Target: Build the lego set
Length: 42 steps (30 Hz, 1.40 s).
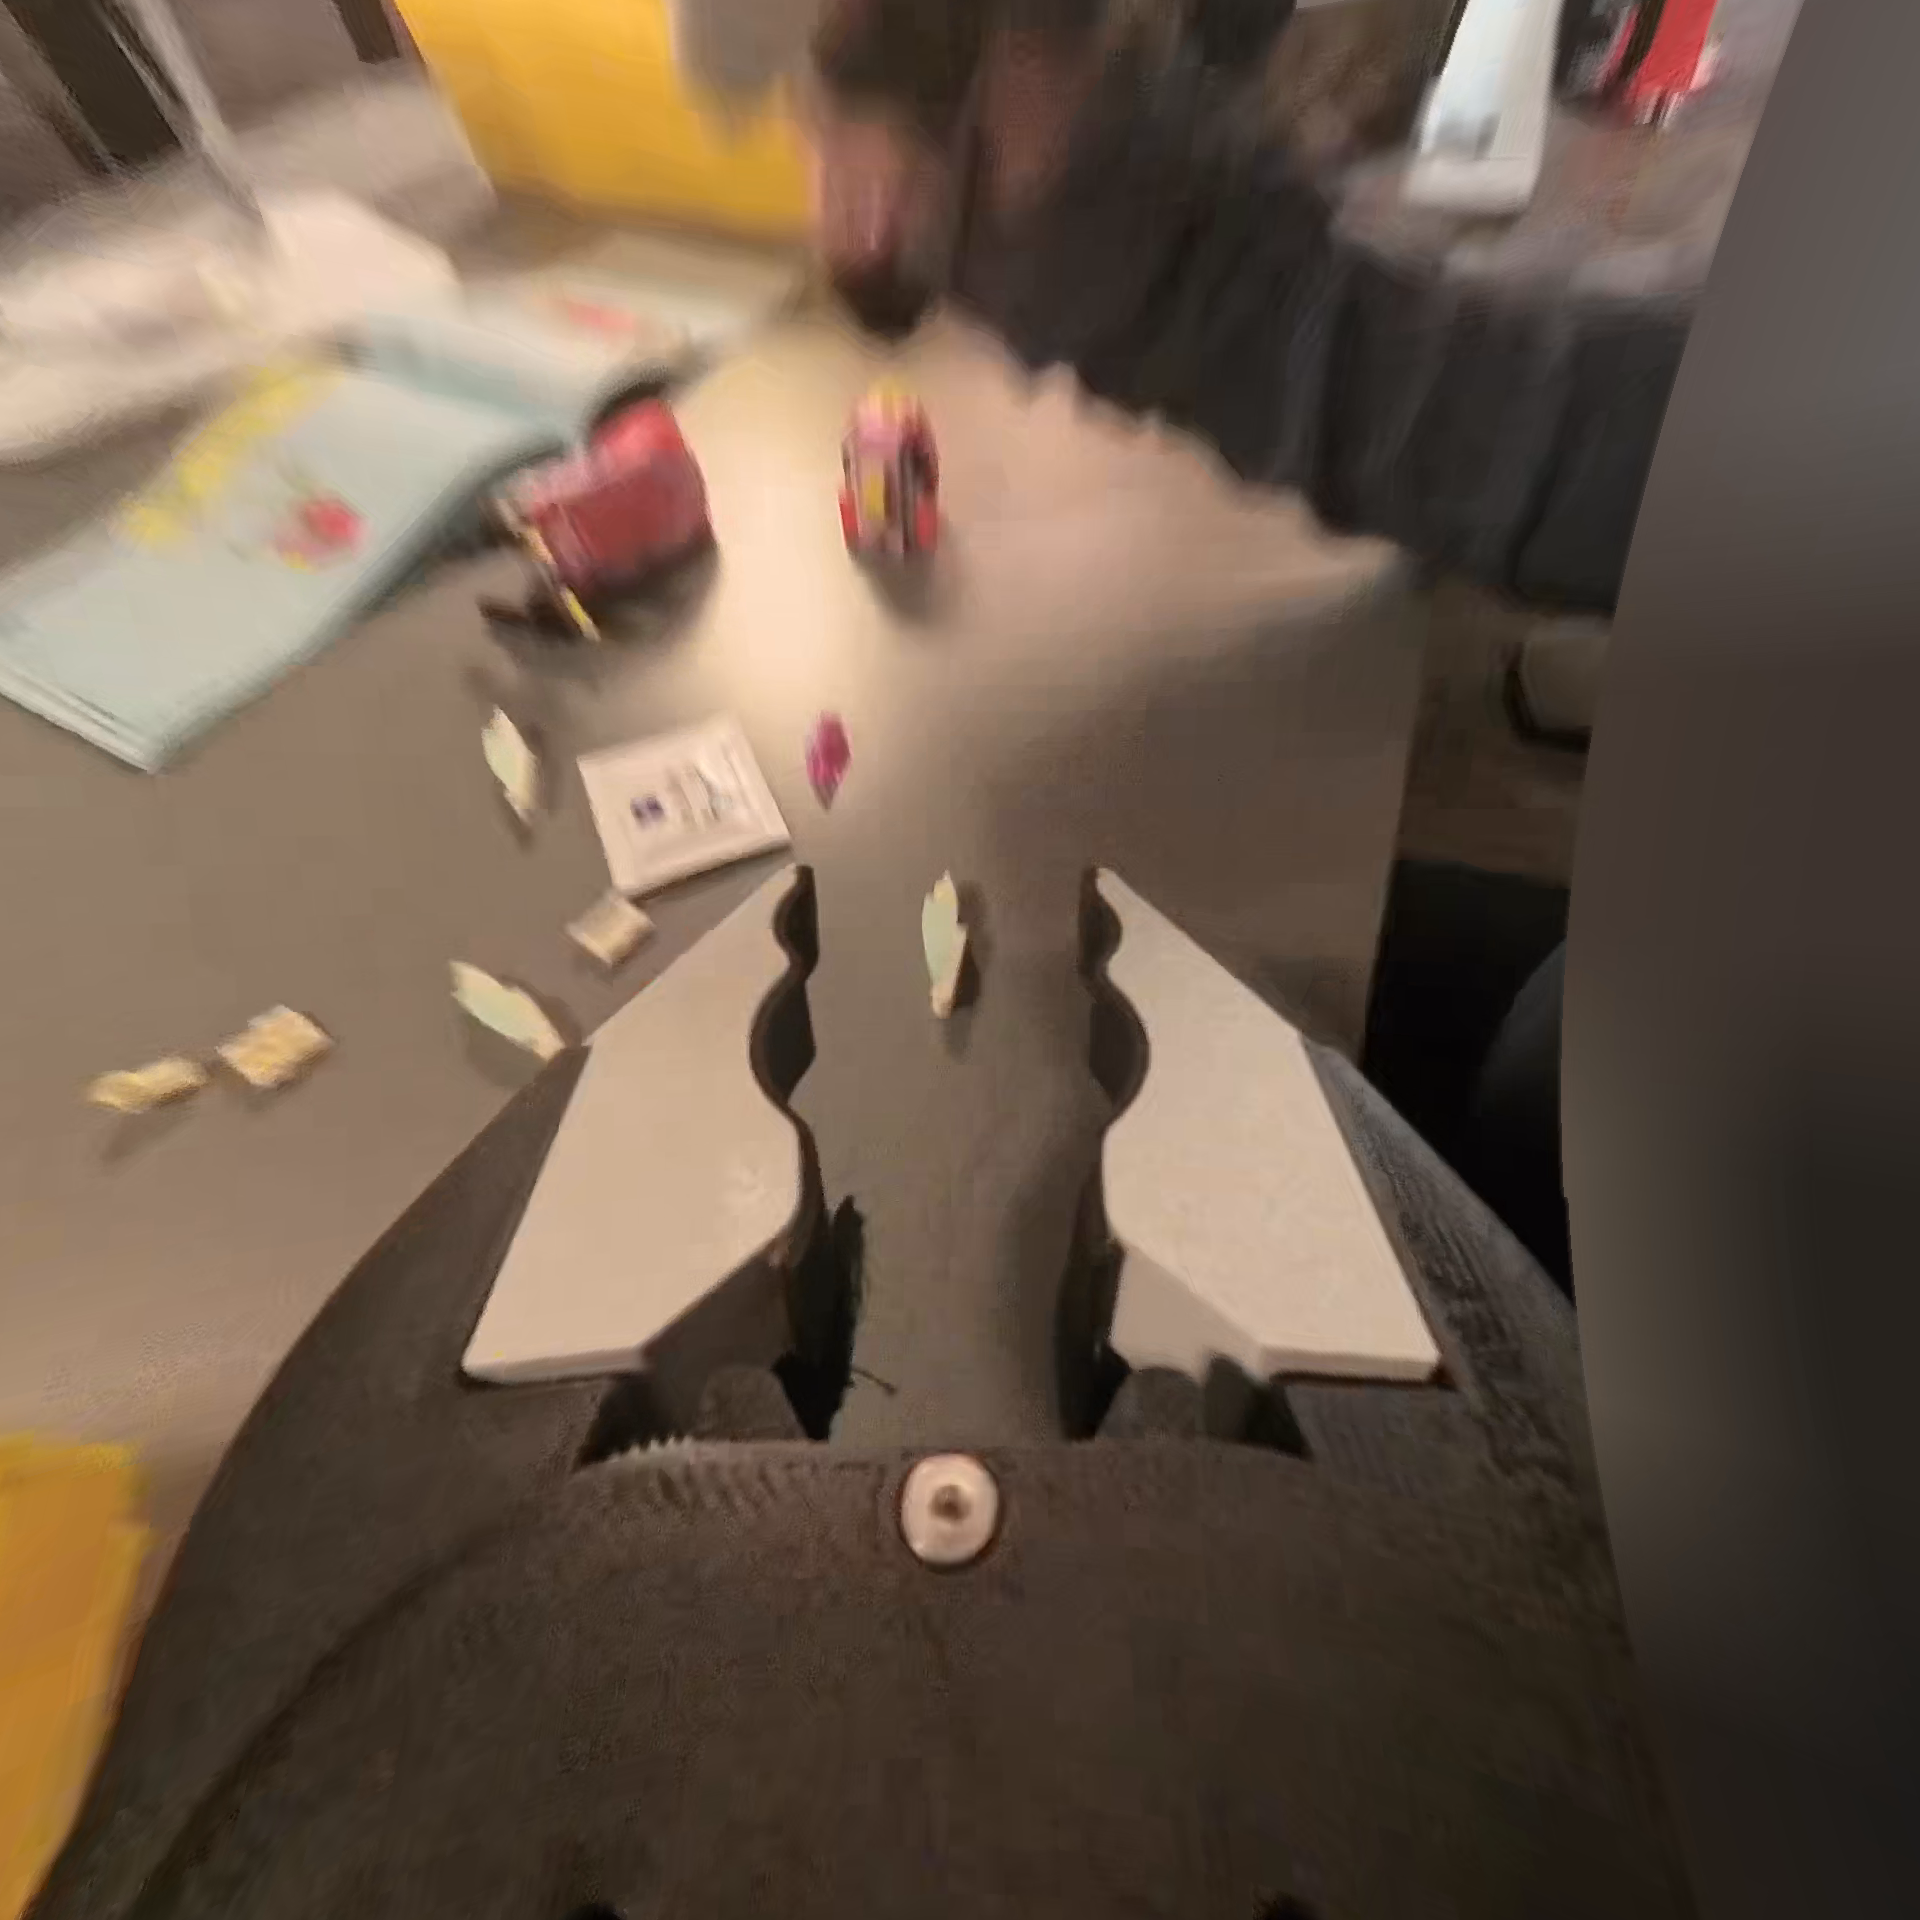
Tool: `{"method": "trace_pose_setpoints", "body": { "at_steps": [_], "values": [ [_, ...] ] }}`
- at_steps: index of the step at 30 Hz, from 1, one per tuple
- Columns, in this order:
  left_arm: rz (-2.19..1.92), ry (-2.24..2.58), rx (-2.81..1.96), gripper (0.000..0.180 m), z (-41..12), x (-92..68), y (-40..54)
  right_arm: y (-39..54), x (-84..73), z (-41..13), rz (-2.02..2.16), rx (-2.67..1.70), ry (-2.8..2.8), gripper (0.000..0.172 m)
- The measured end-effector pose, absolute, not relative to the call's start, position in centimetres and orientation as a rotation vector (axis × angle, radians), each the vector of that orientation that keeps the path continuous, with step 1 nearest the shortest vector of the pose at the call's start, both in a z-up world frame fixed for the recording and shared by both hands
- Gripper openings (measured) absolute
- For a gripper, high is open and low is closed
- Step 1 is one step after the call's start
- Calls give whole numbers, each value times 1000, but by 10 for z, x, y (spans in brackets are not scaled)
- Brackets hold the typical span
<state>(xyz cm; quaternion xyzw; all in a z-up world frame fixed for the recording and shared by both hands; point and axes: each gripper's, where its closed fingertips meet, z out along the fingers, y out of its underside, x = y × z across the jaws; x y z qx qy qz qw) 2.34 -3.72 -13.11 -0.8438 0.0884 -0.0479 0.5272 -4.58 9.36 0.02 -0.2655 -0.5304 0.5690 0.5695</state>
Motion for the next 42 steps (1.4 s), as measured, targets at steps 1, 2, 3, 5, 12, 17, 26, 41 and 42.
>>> {"method": "trace_pose_setpoints", "body": {
  "at_steps": [1, 2, 3, 5, 12, 17, 26, 41, 42],
  "values": [
    [-69, 206, -1927, 46, -106, 20, -45, 94, -57, -10, 1321, -639, -1223, 23],
    [11, 183, -1848, 42, -82, 10, -55, 95, -67, -21, 1312, -669, -1202, 22],
    [115, 136, -1796, 37, -60, -8, -67, 96, -75, -33, 1307, -695, -1190, 22],
    [309, -41, -1805, 31, -31, -61, -98, 87, -82, -48, 1277, -693, -1224, 22],
    [286, -671, -2218, 4, -68, -225, -173, 49, -77, -69, 1071, -464, -1341, 15],
    [75, -863, -2505, 0, -130, -268, -176, 48, -81, -78, 1057, -471, -1384, 14],
    [7, -1104, -2667, 0, -184, -301, -188, 46, -82, -84, 1032, -458, -1416, 12],
    [41, -1118, -2646, 9, -190, -311, -183, 45, -85, -89, 1026, -466, -1446, 10],
    [51, -1111, -2650, 9, -190, -311, -183, 45, -85, -90, 1025, -466, -1449, 10]
  ]
}}
